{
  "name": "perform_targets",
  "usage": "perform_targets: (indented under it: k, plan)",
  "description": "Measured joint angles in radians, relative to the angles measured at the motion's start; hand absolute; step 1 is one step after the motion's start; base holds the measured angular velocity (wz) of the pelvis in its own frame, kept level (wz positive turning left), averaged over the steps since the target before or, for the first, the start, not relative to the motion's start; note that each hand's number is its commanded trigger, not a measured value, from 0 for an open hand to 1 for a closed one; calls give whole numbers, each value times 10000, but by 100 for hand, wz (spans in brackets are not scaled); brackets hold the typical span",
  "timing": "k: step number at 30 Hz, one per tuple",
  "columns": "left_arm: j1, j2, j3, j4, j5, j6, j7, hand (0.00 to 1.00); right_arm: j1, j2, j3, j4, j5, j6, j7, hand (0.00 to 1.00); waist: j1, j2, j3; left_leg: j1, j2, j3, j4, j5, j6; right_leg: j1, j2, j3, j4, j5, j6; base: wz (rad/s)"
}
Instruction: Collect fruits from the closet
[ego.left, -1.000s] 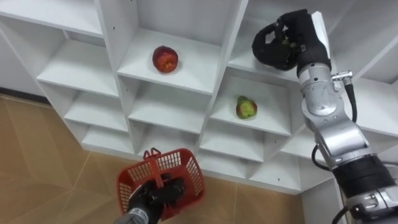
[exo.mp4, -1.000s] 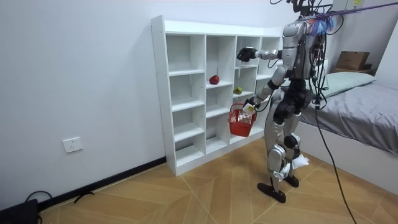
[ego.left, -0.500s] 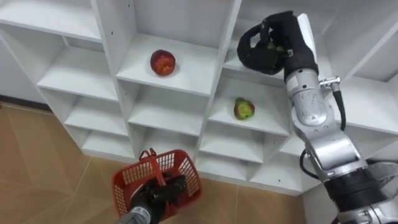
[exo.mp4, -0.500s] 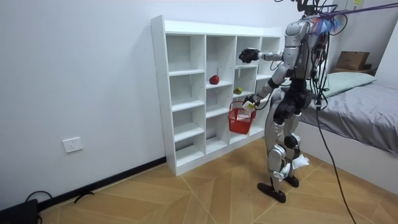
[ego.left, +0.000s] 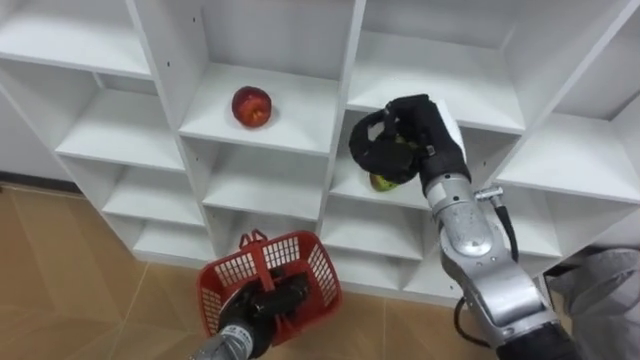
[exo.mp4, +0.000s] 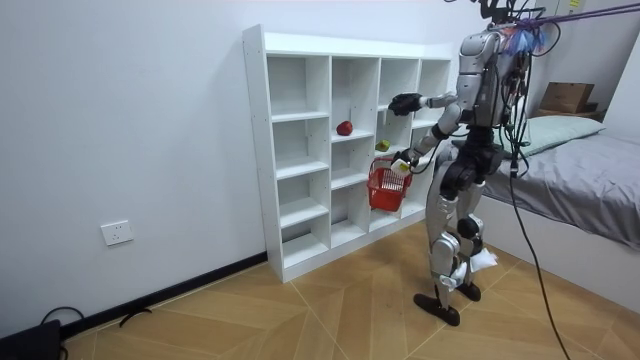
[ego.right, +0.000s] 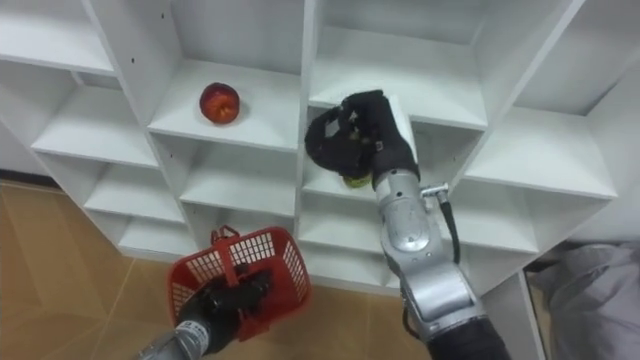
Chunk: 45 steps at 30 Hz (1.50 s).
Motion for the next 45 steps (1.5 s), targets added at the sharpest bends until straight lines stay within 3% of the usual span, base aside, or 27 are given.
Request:
perform_targets:
  k: [6, 10, 22, 26, 30, 35, 45]
  plan:
    - [-9, -21, -55, -311, 12, -1, 257, 100, 230, 280, 50, 398, 160, -3, 203, 100, -9, 168, 85, 7, -4, 3, -17, 0, 1, -9, 3, 8, -1, 4, 6, 0]
    - [-14, -87, -98, -601, 56, -1, 268, 100, 439, 296, 165, 590, 318, -4, 298, 100, 27, 287, 51, 1, -1, 4, -35, 0, 0, -25, 12, 26, 0, 4, 6, 0]
    - [-58, -203, -93, -643, 7, 8, 269, 100, 526, 619, 441, 1713, 1338, -7, 257, 100, 110, 283, 43, -32, -4, 16, -93, 2, 1, -105, 13, 38, -3, 3, 7, 0]
    - [-58, -202, -99, -633, 8, 212, 276, 100, 527, 692, 661, 1834, 1784, 3, 78, 100, 122, 288, 41, -25, -4, 4, -77, 3, 2, -84, 12, 36, -10, 3, 7, 0]
    - [-58, -247, -218, -621, -11, 242, 338, 100, 526, 764, 1017, 2330, 2185, 45, 100, 100, 123, 309, 35, -68, -6, -63, -6, 2, 1, -58, 5, -52, 3, 4, 7, 5]
    - [-87, -326, -275, -630, -5, 241, 344, 100, 522, 1013, 1044, 2949, 3283, 85, 64, 100, 76, 372, 39, -215, -33, -263, 82, 2, 1, -34, -22, -251, 5, 4, 6, 12]
    - [-110, -393, -432, -633, -4, 233, 347, 100, 238, 1130, 1050, 3651, 4383, 80, -141, 100, 113, 443, 46, -348, -51, -352, 195, 4, 4, -38, -44, -385, 0, 3, 7, 4]
